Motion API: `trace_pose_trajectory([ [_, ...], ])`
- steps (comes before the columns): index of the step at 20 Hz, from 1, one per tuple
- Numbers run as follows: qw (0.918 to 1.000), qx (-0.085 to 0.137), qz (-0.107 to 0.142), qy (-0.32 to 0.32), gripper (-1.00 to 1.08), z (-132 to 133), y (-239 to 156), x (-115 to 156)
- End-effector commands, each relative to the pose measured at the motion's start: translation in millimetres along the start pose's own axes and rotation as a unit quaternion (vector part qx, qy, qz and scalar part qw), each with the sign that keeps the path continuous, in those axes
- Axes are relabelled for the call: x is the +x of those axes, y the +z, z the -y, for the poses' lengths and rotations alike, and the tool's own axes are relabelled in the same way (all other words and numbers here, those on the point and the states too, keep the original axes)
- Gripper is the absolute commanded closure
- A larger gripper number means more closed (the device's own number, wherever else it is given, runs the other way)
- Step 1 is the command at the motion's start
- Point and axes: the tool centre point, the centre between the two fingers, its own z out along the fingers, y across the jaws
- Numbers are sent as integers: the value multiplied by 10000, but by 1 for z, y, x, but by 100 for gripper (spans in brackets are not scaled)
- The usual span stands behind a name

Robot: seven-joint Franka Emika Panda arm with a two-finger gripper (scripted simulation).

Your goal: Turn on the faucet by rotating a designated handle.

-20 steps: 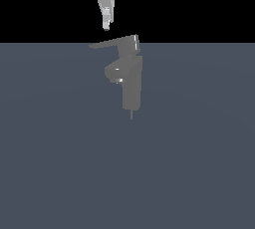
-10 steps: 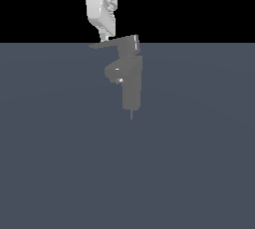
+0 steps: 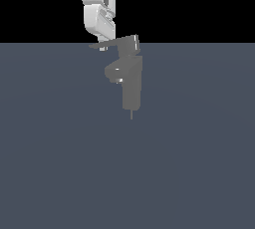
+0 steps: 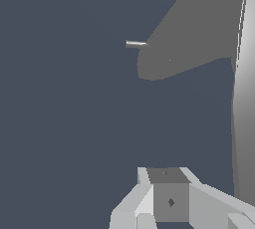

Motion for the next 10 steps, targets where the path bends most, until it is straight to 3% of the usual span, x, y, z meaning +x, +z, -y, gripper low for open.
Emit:
trace_pose_trajectory([
  [1, 10000, 4, -3, 21, 108, 1, 0, 0],
  [10, 10000, 2, -3, 17, 108, -12, 1, -1],
])
